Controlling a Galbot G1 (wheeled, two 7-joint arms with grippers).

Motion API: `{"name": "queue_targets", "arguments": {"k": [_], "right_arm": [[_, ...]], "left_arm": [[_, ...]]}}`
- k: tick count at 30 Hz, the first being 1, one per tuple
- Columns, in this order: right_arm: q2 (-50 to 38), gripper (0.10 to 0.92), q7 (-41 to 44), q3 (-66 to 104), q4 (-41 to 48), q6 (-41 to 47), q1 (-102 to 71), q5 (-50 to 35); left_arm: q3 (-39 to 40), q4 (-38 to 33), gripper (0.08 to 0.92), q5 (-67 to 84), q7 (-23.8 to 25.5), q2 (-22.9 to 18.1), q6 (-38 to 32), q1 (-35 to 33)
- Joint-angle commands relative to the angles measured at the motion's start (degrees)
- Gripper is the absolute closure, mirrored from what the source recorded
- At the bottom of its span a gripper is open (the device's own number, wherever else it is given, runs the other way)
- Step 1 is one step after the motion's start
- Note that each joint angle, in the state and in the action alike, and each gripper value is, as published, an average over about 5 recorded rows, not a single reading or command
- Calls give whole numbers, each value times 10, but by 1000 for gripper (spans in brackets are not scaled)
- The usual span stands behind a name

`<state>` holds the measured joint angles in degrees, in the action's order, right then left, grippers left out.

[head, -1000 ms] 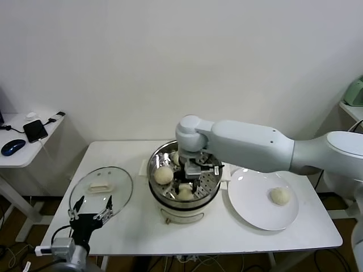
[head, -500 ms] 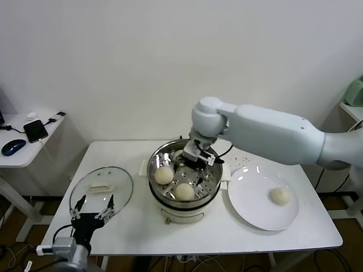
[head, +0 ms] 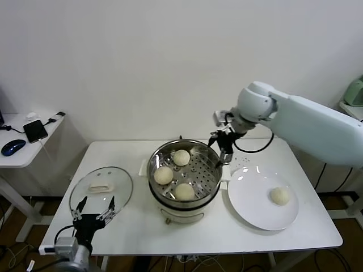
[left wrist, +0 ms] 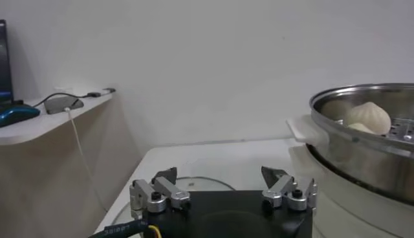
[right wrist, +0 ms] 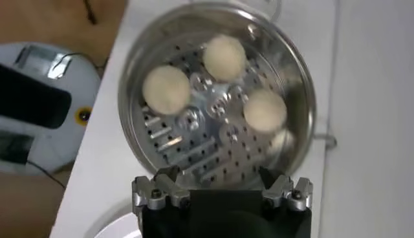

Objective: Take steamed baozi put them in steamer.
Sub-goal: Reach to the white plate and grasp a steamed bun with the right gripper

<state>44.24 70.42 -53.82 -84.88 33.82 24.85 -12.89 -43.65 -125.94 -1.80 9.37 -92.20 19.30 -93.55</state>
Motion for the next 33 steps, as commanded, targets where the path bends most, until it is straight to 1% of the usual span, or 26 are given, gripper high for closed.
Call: {"name": "queue_targets", "arguments": {"k": [1, 6, 8, 12, 15, 18, 20, 28, 33], "right_arm": [[-63, 203, -6, 35, 23, 72, -27, 5], [-59, 203, -2, 59, 55, 43, -65, 59], [-48, 203, -4, 83, 83, 16, -92, 78], [-15, 203, 7, 140, 154, -64, -146, 123], [1, 203, 29, 162, 188, -87, -172, 176], [-1, 203, 71, 169, 202, -108, -193, 218], [-6, 203, 89, 172, 202, -122, -206, 232], [-11, 203, 108, 213, 226, -190, -265, 298], [3, 203, 116, 259, 267, -270, -298, 346]], "left_arm": [[1, -4, 177, 14, 8, -20, 7, 1], [1, 0, 177, 14, 9, -17, 7, 2], [1, 2, 177, 13, 9, -16, 7, 1], [1, 0, 177, 11, 11, -14, 9, -3], [-2, -3, 177, 10, 13, -15, 11, -8], [-3, -2, 177, 9, 12, -15, 10, -11], [-2, 0, 177, 7, 11, -16, 9, -12], [-1, 6, 177, 6, 12, -19, 10, -9], [-2, 9, 177, 4, 11, -20, 10, -11]]}}
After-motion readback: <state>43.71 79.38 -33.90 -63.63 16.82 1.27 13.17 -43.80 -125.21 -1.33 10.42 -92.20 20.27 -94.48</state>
